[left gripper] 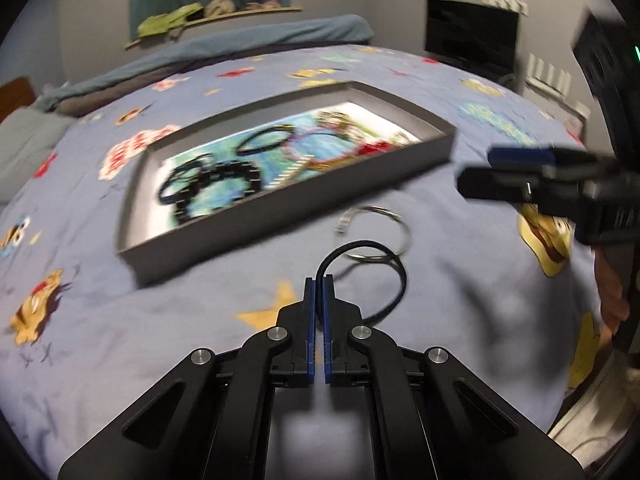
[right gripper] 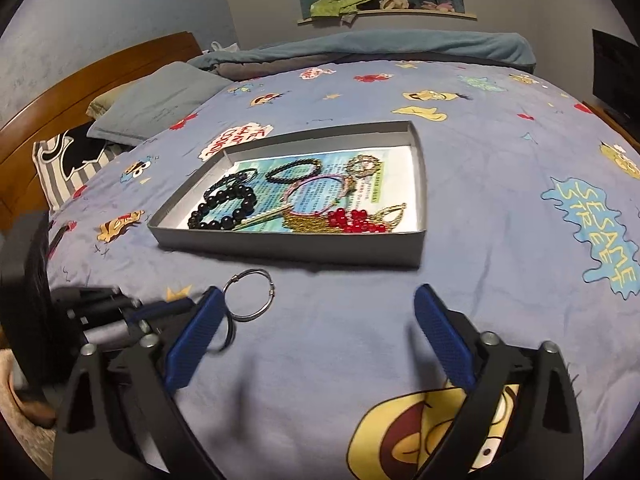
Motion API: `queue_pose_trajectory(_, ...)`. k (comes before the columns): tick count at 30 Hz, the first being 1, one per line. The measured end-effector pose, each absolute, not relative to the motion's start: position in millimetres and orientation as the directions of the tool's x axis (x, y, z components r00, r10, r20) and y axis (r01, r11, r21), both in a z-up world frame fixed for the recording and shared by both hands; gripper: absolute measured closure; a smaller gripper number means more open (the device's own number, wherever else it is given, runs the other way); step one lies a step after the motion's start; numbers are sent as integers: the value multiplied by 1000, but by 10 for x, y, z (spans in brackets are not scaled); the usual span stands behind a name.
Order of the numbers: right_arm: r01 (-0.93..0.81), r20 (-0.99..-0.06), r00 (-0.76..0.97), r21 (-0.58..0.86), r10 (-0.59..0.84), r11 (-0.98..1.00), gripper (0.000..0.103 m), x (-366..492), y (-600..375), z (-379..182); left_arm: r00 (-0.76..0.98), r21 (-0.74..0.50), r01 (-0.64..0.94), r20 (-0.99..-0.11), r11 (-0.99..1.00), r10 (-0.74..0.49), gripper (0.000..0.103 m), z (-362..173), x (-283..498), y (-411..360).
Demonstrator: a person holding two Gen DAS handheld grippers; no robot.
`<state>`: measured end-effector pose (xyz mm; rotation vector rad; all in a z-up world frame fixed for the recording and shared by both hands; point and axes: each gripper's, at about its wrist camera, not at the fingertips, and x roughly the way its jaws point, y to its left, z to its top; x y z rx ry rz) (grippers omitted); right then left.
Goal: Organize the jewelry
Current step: 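Grasp the black hair tie with the left tool while the right tool grasps the silver ring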
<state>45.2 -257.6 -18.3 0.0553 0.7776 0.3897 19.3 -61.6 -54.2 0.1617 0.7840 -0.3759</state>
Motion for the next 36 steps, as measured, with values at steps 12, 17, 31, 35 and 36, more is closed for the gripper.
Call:
queue_pose_trajectory(12, -436, -701, 606, 102, 376, 894, 37, 444, -2048, -405, 641, -43, 325, -725, 945, -254, 99, -517, 225, -260)
queue_pose_trajectory(17, -443, -708, 609, 70, 357, 894, 37, 466, -1941, -472, 638, -53, 325, -724, 944, -261, 99, -512, 210, -212)
queue_pose_trajectory(31, -457, -677, 651, 13, 343, 890, 55, 454, -1838, -429, 656, -78, 316, -702, 945, -277, 99, -442, 166, -105)
queue_pose_trajectory(35, -460, -649, 670, 16, 359, 888, 55, 381, -1859, -310, 683, -80, 323, -671, 943, -290, 99, -350, 131, -103)
queue_pose_trajectory(36, -461, -644, 674, 17, 362, 887, 55, 370, -1864, -287, 691, -77, 324, -661, 943, -291, 99, -323, 119, -108)
